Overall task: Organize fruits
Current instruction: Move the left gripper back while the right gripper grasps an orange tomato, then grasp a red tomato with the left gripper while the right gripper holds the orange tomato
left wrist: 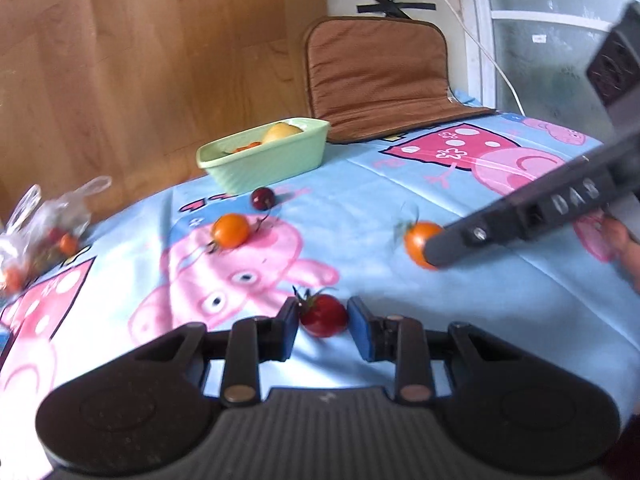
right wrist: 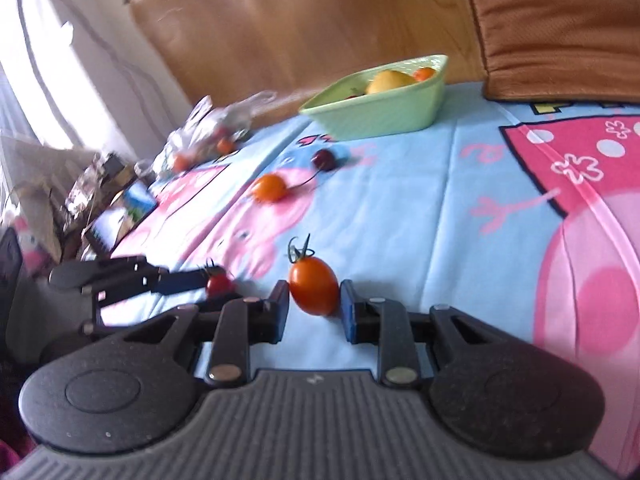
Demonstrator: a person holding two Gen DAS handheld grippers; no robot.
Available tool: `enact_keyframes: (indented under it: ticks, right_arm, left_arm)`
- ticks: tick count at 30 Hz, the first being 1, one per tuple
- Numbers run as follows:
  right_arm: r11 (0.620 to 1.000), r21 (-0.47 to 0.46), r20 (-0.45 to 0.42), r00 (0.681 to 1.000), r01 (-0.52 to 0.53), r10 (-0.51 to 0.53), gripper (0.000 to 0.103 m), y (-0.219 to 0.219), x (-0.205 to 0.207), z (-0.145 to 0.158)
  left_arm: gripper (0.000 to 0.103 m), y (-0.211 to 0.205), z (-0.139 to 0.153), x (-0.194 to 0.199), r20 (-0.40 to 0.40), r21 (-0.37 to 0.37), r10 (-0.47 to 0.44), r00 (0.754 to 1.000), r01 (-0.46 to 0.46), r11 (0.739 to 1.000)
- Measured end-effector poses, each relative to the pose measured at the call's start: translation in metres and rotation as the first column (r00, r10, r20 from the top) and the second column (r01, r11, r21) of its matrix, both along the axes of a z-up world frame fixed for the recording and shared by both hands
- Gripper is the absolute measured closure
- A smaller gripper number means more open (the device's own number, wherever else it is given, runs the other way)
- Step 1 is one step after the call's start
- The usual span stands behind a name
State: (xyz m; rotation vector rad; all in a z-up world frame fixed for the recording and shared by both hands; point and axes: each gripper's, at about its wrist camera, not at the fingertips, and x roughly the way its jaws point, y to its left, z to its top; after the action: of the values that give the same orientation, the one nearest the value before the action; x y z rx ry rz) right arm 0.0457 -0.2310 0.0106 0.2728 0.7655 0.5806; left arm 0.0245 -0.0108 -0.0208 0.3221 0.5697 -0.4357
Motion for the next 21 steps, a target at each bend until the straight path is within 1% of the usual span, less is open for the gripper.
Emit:
enact_keyframes:
  ticks: [4, 6, 11, 13, 14, 15, 20, 21]
  right_arm:
    - [0.995, -0.087, 0.071, 0.996, -0.038, 0.045, 0.074, 0.016, -0.023, 0.004]
    - [0.991, -0.131, 0.098, 0.994, -0.041, 0.054, 0.072, 0.024, -0.029, 0.003]
    - [0.984, -0.178, 0.123, 0.991, -0.029, 0.051, 0.071, 0.034, -0.035, -0.003]
    - [0.981, -0.195, 0.137, 0.989, -0.021, 0.048, 0.07, 0.036, -0.037, -0.003]
    - [0.979, -0.204, 0.146, 0.988, -0.017, 0.048, 0.069, 0.037, -0.04, -0.003]
    - [0.978, -0.21, 0.153, 0.987, -0.015, 0.048, 0.069, 0.038, -0.04, -0.002]
    - [0.972, -0.234, 0.168, 0.985, -0.005, 0.046, 0.067, 0.042, -0.044, -0.004]
    - [0.971, -0.24, 0.17, 0.984, -0.004, 0.046, 0.061, 0.043, -0.044, -0.004]
  left_arm:
    - [0.075, 0.008, 0.003, -0.008, 0.013, -0.012, 0.021, 1.0, -0.021, 1.0]
    - [0.075, 0.01, 0.003, -0.01, 0.014, -0.022, 0.026, 1.0, -0.026, 0.999]
    - [0.074, 0.01, 0.002, -0.013, 0.023, -0.029, 0.027, 0.999, -0.026, 0.999]
    - [0.069, 0.011, 0.003, -0.012, 0.03, -0.033, 0.025, 0.999, -0.024, 0.999]
    - [0.063, 0.011, 0.004, -0.013, 0.036, -0.035, 0.027, 0.999, -0.026, 0.999]
    - [0.061, 0.011, 0.005, -0.013, 0.041, -0.037, 0.027, 0.999, -0.026, 0.999]
    - [0.06, 0.009, 0.006, -0.01, 0.046, -0.045, 0.013, 0.999, -0.011, 0.999]
    - [0.061, 0.008, 0.005, -0.01, 0.043, -0.046, 0.011, 0.999, -0.009, 0.999]
